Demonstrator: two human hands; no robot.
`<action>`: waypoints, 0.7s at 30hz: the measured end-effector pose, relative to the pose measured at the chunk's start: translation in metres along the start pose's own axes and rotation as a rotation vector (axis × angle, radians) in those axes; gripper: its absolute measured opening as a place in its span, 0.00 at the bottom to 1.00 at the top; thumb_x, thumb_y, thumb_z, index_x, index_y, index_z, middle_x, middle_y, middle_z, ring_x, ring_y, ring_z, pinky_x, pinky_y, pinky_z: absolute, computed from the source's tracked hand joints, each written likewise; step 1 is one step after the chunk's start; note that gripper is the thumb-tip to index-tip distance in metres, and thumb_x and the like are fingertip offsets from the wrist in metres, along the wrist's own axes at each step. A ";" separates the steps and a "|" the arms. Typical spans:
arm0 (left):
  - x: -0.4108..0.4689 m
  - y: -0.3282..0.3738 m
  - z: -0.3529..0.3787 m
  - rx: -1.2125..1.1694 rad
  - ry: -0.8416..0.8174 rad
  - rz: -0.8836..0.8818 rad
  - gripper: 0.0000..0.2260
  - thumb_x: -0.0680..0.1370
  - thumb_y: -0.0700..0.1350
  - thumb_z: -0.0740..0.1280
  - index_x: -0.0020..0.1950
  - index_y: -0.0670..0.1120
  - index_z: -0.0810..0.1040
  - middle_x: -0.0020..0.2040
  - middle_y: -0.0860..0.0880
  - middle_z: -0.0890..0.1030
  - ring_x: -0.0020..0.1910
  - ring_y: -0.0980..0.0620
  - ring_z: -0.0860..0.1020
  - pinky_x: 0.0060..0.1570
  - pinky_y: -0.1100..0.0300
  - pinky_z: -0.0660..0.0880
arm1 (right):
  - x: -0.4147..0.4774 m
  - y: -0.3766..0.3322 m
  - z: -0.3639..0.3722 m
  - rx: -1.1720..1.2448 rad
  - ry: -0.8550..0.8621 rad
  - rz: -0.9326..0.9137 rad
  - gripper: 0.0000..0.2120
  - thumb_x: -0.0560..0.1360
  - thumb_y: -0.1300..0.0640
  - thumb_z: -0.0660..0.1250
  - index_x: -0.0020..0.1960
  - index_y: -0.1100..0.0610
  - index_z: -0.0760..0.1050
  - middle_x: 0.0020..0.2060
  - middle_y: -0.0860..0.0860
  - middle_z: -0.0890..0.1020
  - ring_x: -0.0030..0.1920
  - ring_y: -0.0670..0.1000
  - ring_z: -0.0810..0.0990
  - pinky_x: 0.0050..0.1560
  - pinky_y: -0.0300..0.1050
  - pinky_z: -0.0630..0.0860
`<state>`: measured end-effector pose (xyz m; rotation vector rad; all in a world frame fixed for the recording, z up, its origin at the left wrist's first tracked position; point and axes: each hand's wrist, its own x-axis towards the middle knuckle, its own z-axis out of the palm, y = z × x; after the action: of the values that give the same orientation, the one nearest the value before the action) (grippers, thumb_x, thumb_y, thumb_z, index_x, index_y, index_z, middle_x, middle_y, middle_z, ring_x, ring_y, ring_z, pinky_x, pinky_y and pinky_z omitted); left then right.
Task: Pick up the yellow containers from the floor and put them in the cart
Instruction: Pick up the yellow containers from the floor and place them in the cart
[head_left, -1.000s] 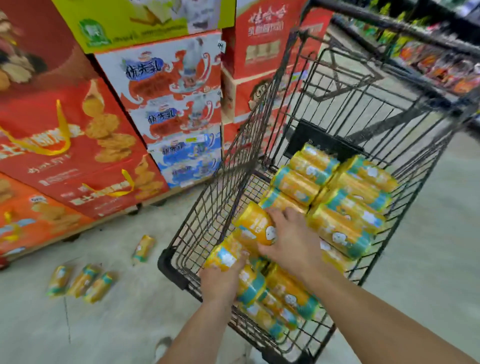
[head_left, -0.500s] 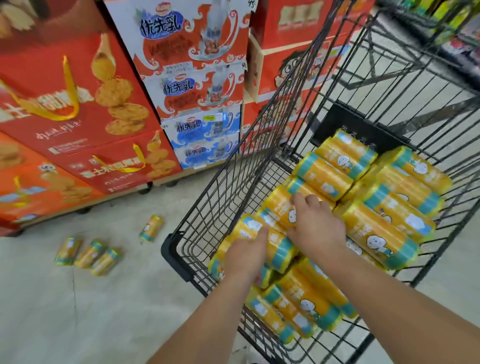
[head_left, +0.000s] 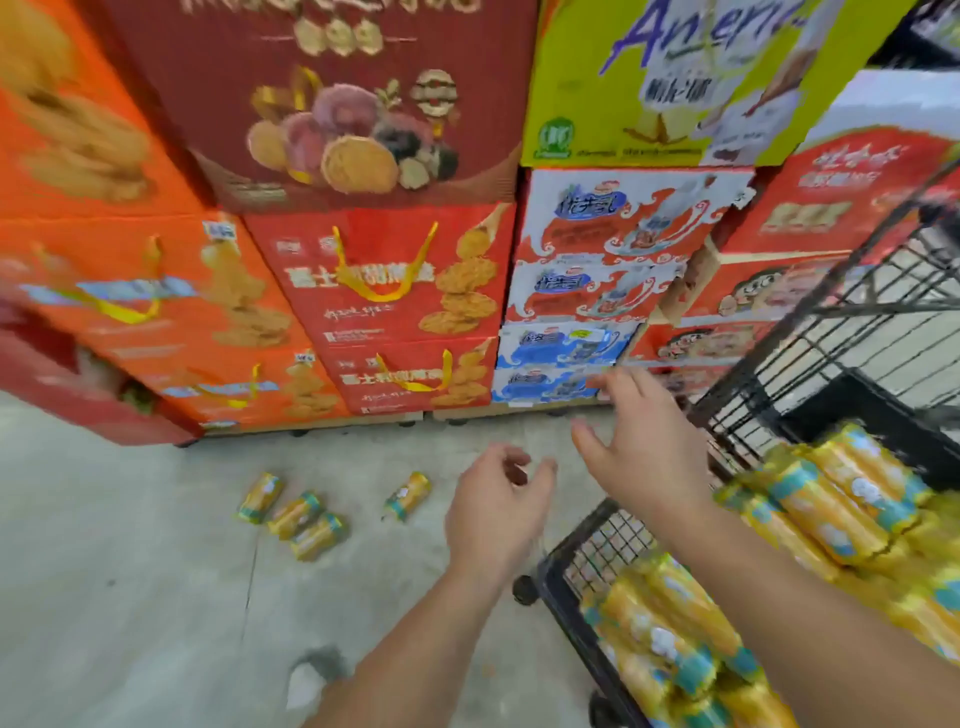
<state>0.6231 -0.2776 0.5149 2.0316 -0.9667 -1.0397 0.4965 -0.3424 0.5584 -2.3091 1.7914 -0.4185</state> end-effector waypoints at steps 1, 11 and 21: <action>0.019 -0.011 -0.027 0.025 0.032 0.024 0.15 0.71 0.62 0.67 0.50 0.54 0.77 0.44 0.56 0.80 0.46 0.53 0.79 0.48 0.56 0.76 | 0.012 -0.030 0.014 0.040 -0.007 -0.018 0.18 0.74 0.49 0.68 0.62 0.53 0.74 0.56 0.49 0.77 0.58 0.54 0.76 0.46 0.47 0.73; 0.210 -0.245 -0.224 0.600 -0.024 0.074 0.28 0.73 0.61 0.67 0.69 0.53 0.67 0.66 0.54 0.68 0.66 0.50 0.69 0.55 0.52 0.72 | 0.055 -0.191 0.310 0.267 -0.415 0.364 0.25 0.72 0.46 0.70 0.66 0.49 0.68 0.58 0.52 0.76 0.56 0.56 0.78 0.55 0.54 0.76; 0.329 -0.566 -0.137 0.879 -0.179 -0.029 0.38 0.70 0.61 0.69 0.75 0.51 0.57 0.72 0.49 0.63 0.68 0.45 0.66 0.61 0.49 0.69 | 0.049 -0.118 0.671 0.217 -0.581 0.667 0.37 0.72 0.48 0.72 0.74 0.57 0.57 0.63 0.62 0.75 0.63 0.62 0.74 0.60 0.49 0.70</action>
<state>1.0540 -0.2290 0.0053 2.6625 -1.7086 -0.8973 0.8393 -0.3754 -0.0313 -1.3638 1.9196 0.1500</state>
